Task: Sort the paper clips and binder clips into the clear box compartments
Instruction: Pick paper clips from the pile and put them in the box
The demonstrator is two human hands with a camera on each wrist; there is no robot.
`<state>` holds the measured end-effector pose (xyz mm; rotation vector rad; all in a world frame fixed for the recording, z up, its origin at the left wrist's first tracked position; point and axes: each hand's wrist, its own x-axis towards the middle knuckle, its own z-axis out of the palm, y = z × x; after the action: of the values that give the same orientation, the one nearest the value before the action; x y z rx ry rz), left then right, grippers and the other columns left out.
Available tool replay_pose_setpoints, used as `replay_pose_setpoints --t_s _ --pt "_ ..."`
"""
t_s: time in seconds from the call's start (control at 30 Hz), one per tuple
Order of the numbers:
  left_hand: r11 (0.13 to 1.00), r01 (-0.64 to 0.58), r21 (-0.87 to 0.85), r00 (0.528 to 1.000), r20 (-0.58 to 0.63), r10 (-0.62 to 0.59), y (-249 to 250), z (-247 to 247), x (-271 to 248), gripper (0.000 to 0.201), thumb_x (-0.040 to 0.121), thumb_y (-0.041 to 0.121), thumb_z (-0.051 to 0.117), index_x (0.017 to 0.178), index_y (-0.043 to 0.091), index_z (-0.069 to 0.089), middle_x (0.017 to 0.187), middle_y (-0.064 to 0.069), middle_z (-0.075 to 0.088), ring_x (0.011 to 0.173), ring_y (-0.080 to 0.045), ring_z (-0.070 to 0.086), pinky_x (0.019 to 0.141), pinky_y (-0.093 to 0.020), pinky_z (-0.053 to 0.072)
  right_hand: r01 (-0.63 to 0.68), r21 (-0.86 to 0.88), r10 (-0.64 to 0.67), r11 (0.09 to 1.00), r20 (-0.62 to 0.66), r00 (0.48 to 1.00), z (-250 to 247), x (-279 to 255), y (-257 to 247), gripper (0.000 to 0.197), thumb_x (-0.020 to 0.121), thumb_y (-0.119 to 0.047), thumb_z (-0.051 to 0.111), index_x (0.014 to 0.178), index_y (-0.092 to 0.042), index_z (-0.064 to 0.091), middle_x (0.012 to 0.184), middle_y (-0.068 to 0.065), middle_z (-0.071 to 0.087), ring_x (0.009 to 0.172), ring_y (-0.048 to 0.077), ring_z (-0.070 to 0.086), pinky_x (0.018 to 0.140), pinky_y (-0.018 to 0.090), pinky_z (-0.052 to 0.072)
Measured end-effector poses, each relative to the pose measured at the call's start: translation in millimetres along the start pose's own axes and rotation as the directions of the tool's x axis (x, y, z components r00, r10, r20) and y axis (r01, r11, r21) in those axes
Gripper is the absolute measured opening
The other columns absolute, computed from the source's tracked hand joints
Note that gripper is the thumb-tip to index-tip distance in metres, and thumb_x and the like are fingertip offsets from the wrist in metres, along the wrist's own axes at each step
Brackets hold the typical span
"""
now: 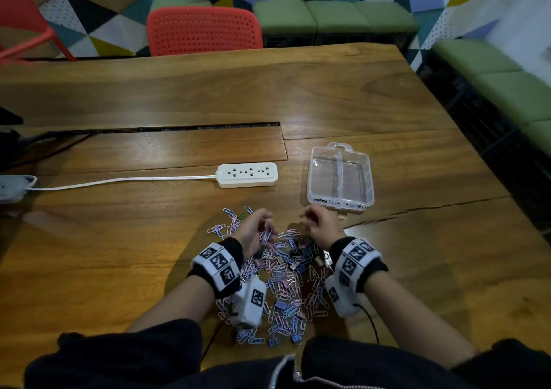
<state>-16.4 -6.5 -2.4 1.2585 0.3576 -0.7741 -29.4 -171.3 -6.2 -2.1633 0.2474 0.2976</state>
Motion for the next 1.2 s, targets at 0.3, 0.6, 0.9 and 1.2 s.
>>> replay_pose_setpoints --t_s 0.3,0.6,0.9,1.2 --pt "0.187 -0.100 0.977 0.977 0.060 0.204 -14 13 0 0.035 0.090 0.045 0.048 0.107 0.015 0.046 0.099 -0.001 0.058 0.086 -0.019 0.055 0.076 -0.029 0.046 -0.191 0.350 0.143 0.917 0.157 0.977 -9 -20 3 0.034 0.089 0.009 0.034 0.064 -0.011 0.048 0.070 0.003 0.052 0.060 0.010 0.044 0.048 0.012 0.038" --pt "0.008 -0.020 1.000 0.992 0.019 0.124 -21 19 -1 0.027 0.093 0.031 0.046 0.106 0.008 0.054 0.105 -0.009 0.062 0.096 -0.024 0.059 0.077 -0.032 0.045 0.042 -0.361 -0.004 0.932 0.106 0.994 19 -3 3 0.031 0.078 -0.019 0.066 0.106 -0.010 0.056 0.107 0.008 0.046 0.104 0.022 0.044 0.092 0.034 0.042" --pt "0.929 -0.028 0.368 0.999 0.024 0.021 -1 -2 -9 0.024 0.087 0.005 0.036 0.064 0.012 0.038 0.062 -0.001 0.040 0.042 -0.008 0.033 0.035 -0.014 0.029 0.145 -0.492 -0.044 0.858 0.211 0.976 18 -4 3 0.009 0.086 -0.015 0.055 0.088 -0.017 0.047 0.111 0.006 0.049 0.102 0.019 0.045 0.096 0.031 0.039" --pt "0.989 0.084 0.123 0.996 -0.001 -0.085 -13 -2 -18 0.021 0.075 -0.009 0.032 0.067 0.010 0.037 0.064 -0.004 0.049 0.044 -0.010 0.038 0.033 -0.012 0.030 -0.077 0.143 0.067 0.987 0.076 0.995 6 -2 6 0.015 0.091 -0.002 0.045 0.095 -0.008 0.058 0.103 0.005 0.057 0.090 0.017 0.054 0.069 0.023 0.049"
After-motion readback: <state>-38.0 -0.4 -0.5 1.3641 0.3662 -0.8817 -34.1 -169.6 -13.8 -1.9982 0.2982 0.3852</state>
